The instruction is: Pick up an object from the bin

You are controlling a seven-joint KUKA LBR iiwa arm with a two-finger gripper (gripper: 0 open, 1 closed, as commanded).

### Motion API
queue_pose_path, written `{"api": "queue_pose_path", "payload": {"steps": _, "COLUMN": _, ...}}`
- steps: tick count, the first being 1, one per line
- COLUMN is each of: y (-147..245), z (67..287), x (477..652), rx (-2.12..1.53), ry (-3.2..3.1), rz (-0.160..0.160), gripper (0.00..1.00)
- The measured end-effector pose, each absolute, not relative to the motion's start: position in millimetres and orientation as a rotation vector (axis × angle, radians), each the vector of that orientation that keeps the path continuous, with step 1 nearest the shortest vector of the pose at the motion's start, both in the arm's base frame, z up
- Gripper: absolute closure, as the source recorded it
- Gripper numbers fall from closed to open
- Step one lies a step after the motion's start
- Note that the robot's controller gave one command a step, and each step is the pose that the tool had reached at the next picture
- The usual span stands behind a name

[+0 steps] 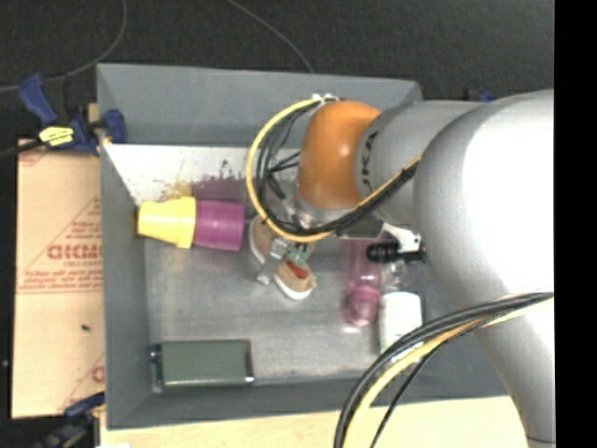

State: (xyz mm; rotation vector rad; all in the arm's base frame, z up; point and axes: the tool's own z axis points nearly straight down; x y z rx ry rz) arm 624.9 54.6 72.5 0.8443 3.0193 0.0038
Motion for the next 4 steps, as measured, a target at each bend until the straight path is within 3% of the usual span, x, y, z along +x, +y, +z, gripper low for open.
{"api": "queue_pose_path", "payload": {"steps": 2, "y": 54, "z": 78, "x": 623.2, "rx": 0.846, "ry": 3.023, "rz": 0.002, "gripper": 1.00}}
{"api": "queue_pose_path", "payload": {"steps": 4, "y": 54, "z": 122, "x": 623.2, "rx": 0.845, "ry": 3.024, "rz": 0.002, "gripper": 1.00}}
